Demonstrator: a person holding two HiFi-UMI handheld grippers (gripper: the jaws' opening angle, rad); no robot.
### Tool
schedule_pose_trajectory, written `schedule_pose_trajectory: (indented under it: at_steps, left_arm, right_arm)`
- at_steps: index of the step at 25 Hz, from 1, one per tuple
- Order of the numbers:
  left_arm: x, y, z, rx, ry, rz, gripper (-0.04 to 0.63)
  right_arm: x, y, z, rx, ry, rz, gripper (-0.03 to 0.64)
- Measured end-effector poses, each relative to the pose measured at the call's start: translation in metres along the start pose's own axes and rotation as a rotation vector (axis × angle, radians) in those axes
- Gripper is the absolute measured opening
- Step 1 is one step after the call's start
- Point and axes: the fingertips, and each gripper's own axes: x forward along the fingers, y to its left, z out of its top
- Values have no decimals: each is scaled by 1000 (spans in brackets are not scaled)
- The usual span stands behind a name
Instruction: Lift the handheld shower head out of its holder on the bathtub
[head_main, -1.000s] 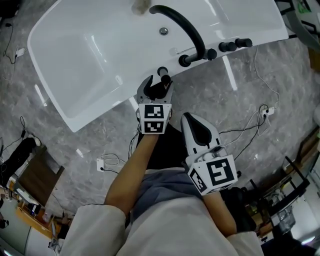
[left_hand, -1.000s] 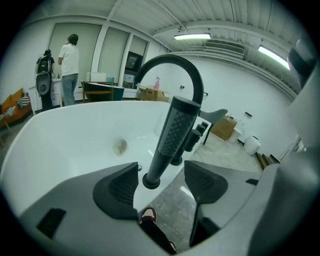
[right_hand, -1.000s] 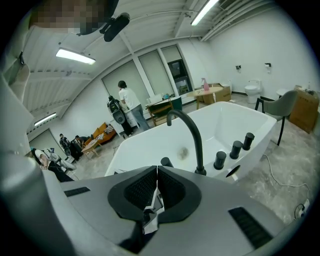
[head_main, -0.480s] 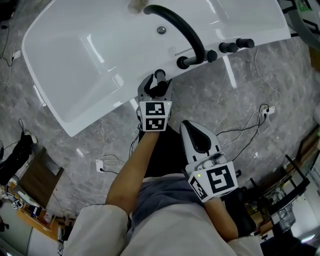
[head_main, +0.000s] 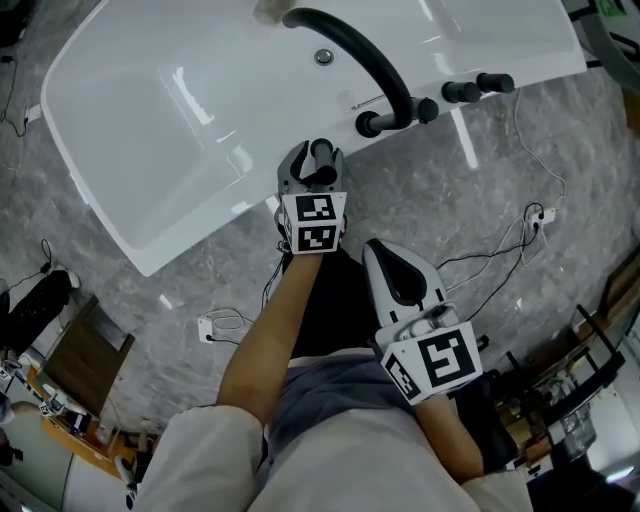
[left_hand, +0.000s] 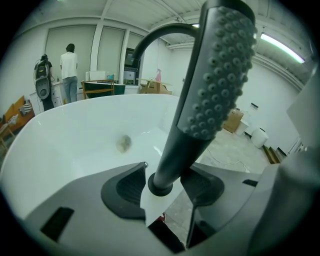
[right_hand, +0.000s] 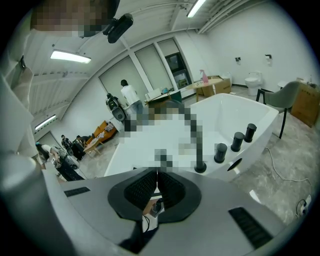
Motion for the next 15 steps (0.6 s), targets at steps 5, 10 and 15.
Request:
schedule_pose_trajectory:
  at_steps: [5,10,15]
  left_arm:
    - [3,-6,-5,-2,21,-2,170]
    - [6,-4,-9,8,24,6,152]
    - [3,-4,-8,38,23,12,143]
  right_arm:
    - [0,-1,-1,4,4,1,20]
    - [1,-4,1,12,-3,-5,20]
    - [0,-4,1,13,-5,-7,20]
